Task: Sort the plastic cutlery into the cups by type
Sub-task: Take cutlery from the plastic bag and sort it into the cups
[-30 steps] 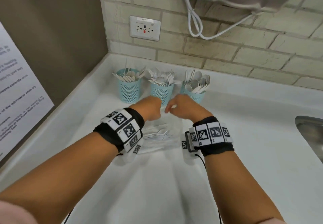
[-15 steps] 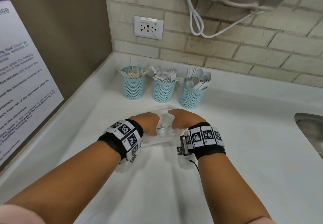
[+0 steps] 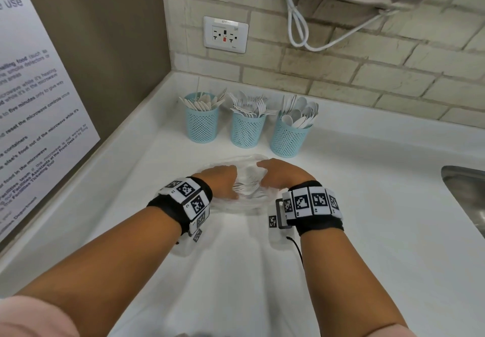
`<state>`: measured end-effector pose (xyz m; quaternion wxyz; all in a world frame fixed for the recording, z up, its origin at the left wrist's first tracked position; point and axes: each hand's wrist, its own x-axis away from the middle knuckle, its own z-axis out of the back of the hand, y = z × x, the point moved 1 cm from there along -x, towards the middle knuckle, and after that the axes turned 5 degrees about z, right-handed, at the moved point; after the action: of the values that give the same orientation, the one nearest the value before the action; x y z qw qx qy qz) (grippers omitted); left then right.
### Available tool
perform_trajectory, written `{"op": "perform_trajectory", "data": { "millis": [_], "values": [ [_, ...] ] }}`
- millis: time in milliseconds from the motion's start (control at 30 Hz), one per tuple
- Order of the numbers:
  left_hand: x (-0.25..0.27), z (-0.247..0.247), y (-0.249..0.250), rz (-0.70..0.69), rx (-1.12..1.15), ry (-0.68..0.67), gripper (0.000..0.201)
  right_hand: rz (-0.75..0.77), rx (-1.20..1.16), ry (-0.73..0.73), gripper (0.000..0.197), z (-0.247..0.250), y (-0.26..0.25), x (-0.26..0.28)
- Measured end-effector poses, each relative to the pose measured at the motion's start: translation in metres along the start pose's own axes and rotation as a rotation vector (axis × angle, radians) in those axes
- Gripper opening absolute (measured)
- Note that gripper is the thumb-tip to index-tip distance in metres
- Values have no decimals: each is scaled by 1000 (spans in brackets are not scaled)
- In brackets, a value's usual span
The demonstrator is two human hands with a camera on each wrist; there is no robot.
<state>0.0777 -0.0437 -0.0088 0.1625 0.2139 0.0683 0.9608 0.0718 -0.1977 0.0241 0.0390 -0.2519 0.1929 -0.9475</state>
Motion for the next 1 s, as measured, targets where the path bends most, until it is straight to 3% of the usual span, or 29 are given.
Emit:
{"op": "perform_trajectory", "data": {
  "millis": [100, 400, 500, 667, 1000],
  "values": [
    [-1, 2, -4, 17, 47, -22, 50, -12, -76, 14, 68, -1, 4, 0],
    [0, -4, -5, 5, 46, 110, 22, -35, -199, 33, 60, -1, 6, 1],
    [-1, -4, -6, 5, 82, 104, 26, -38, -204, 35, 60, -1, 6, 2],
    [-1, -6, -9, 20, 70, 68, 51, -34, -209, 35, 59, -1, 6, 3],
    [2, -3, -13, -3, 100, 111, 26, -20, -213, 43, 54, 0, 8, 0]
  ]
}}
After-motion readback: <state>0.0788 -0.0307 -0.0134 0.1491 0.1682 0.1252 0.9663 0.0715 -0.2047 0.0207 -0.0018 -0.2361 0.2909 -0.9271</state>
